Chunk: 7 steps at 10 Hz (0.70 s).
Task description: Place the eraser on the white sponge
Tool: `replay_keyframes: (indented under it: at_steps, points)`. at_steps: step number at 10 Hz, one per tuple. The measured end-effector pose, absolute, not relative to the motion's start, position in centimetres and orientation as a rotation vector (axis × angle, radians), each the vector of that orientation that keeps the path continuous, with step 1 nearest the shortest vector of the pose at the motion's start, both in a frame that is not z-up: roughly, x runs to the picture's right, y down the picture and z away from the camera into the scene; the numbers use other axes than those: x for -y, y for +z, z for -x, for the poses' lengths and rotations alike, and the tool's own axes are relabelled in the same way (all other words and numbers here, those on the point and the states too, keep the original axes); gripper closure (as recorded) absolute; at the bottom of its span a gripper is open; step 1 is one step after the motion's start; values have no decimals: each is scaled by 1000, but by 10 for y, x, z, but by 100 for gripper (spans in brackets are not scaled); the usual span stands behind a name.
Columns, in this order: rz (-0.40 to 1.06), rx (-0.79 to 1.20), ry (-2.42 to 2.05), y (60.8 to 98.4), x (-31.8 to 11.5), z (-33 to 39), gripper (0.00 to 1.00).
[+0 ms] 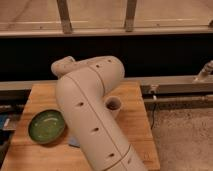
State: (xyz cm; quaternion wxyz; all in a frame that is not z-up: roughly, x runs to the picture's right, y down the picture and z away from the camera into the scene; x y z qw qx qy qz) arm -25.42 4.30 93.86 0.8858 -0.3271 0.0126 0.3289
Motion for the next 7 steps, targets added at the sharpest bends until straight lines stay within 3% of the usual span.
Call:
replay_keyframes:
  at_steps: [4,6,7]
  points:
    - [710,45,700,952,-53,269,20]
    - [719,62,694,953,-58,272,30]
    - [715,68,685,952,-60,271,42]
